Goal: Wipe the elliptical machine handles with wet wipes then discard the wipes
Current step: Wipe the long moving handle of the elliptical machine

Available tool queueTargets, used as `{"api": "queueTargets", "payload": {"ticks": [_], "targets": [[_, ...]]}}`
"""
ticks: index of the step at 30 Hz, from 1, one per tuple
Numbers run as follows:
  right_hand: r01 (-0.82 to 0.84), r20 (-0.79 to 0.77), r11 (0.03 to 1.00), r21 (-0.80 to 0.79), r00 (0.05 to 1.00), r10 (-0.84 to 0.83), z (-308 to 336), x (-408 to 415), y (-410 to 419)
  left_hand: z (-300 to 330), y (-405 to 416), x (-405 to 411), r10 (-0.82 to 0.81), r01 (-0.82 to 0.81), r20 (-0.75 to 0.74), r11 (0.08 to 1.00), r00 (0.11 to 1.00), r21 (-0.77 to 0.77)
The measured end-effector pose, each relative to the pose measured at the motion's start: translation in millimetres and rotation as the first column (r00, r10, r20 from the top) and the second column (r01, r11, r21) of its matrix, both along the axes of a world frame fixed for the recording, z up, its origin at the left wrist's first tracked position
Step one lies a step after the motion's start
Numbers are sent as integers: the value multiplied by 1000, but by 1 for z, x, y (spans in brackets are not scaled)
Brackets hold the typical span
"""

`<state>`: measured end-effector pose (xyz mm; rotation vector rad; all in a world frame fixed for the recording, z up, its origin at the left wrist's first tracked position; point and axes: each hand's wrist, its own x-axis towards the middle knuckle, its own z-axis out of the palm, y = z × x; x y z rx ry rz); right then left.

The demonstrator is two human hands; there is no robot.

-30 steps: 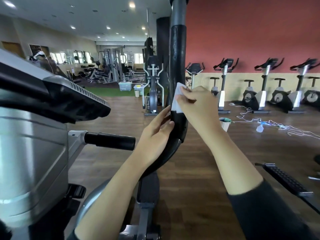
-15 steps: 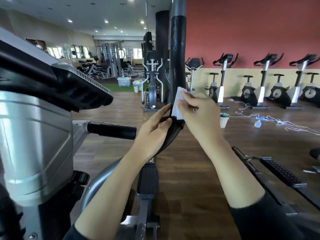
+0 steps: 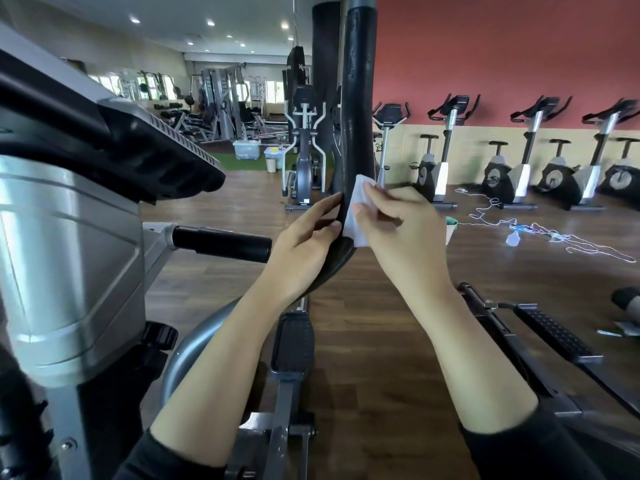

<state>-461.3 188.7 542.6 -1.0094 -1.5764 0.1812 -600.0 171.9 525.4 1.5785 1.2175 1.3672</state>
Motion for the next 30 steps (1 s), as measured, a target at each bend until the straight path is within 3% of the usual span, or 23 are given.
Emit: {"api": "queueTargets", "payload": {"ticks": [14, 22, 30], "targets": [[-18, -40, 1000, 7, 999, 18, -13, 3, -11, -1, -4, 5, 24, -26, 49, 998, 999, 51], [-51, -103, 999, 8, 993, 52, -14, 3, -8, 3, -11, 14, 206, -183, -120, 966, 971, 180], [-242, -224, 967, 80, 941, 254, -45, 14, -11, -18, -41, 15, 457, -390, -178, 866, 872, 313]]}}
